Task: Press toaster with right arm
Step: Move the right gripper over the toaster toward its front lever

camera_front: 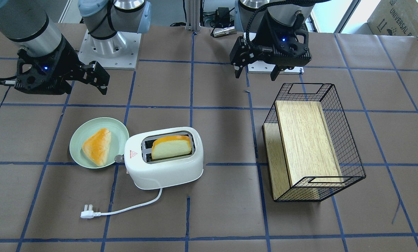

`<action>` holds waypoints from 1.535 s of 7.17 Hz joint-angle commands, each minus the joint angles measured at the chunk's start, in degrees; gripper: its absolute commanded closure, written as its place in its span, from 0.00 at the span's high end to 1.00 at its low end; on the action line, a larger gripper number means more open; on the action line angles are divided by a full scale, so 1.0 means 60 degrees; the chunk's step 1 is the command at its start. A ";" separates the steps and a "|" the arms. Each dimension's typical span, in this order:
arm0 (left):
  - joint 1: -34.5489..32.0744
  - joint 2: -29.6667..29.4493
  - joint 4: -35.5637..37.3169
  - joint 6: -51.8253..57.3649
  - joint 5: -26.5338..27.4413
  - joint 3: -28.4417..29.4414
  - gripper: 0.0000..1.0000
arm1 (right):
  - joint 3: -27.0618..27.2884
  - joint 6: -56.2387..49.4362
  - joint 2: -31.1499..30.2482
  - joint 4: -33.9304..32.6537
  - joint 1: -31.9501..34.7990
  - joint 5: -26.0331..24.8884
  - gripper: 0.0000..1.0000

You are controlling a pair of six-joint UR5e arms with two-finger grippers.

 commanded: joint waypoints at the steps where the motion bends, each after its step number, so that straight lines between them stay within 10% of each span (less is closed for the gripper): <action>1: -0.0004 0.0000 0.0000 0.0000 0.0000 0.0000 1.00 | 0.0073 0.0000 -0.0008 0.0002 -0.0006 0.0041 1.00; 5: -0.0004 0.0000 0.0000 0.0000 0.0000 0.0000 1.00 | 0.0161 -0.0349 0.0020 -0.0419 0.0008 0.0056 1.00; 9: -0.0004 0.0000 0.0000 0.0000 0.0000 0.0000 1.00 | 0.1884 -0.7397 0.0298 -0.3371 0.0067 0.0085 1.00; 10: -0.0004 0.0000 0.0000 0.0000 0.0000 0.0000 1.00 | 0.2238 -0.8862 0.0415 -0.4672 0.0067 0.0085 0.92; 11: -0.0004 0.0000 0.0000 0.0000 0.0000 0.0000 1.00 | 0.2270 -0.9892 0.0590 -0.5671 0.0067 0.0071 0.57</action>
